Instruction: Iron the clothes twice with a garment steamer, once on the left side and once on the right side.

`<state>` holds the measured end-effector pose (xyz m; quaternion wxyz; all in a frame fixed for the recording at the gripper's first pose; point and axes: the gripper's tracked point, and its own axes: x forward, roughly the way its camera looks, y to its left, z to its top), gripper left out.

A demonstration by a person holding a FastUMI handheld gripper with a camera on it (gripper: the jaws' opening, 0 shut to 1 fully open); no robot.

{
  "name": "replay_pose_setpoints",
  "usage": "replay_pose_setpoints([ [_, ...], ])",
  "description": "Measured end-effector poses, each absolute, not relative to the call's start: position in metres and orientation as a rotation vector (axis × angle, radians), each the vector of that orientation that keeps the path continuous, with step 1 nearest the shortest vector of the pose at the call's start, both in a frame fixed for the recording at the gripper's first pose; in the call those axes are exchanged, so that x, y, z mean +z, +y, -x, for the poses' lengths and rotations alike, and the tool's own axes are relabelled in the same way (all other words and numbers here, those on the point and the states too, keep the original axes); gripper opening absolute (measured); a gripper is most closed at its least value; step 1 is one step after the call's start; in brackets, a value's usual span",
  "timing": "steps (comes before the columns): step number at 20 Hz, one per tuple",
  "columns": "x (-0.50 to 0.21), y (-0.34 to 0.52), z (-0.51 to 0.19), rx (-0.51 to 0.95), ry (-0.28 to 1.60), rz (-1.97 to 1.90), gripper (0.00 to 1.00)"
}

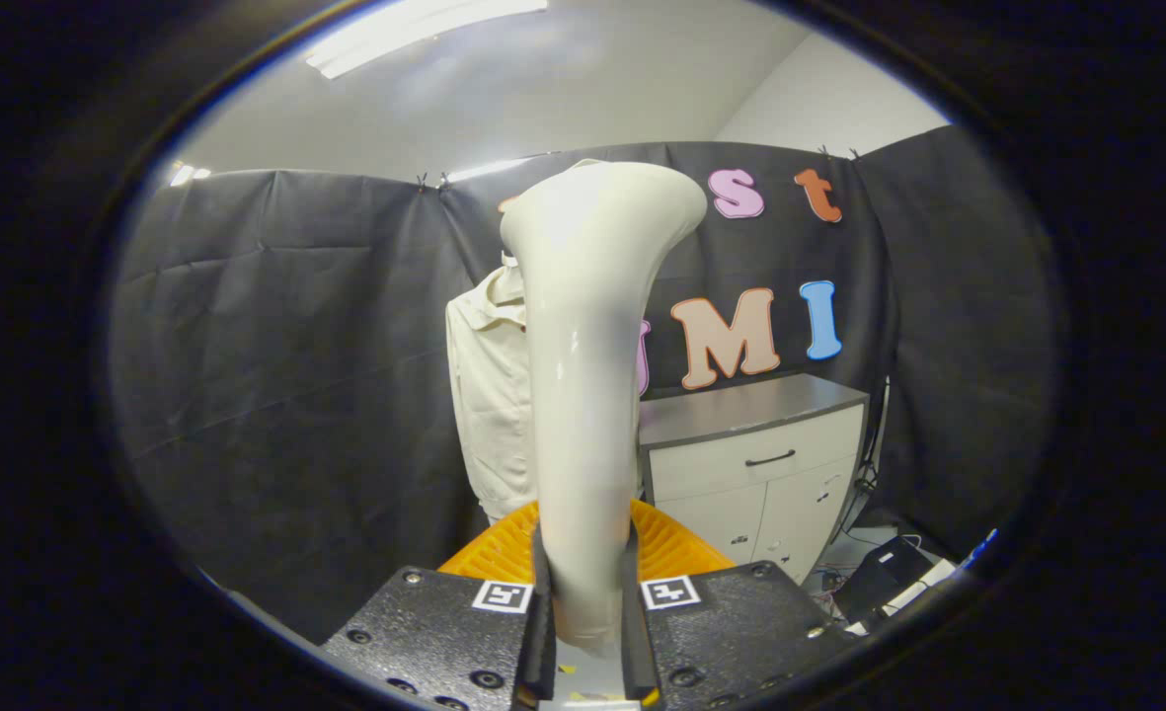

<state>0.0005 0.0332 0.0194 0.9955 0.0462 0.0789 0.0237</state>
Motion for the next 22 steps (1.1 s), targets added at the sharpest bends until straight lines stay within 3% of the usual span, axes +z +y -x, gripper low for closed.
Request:
replay_pose_setpoints([
  [22, 0.008, 0.031, -0.024, 0.017, 0.194, -0.097, 0.26],
])
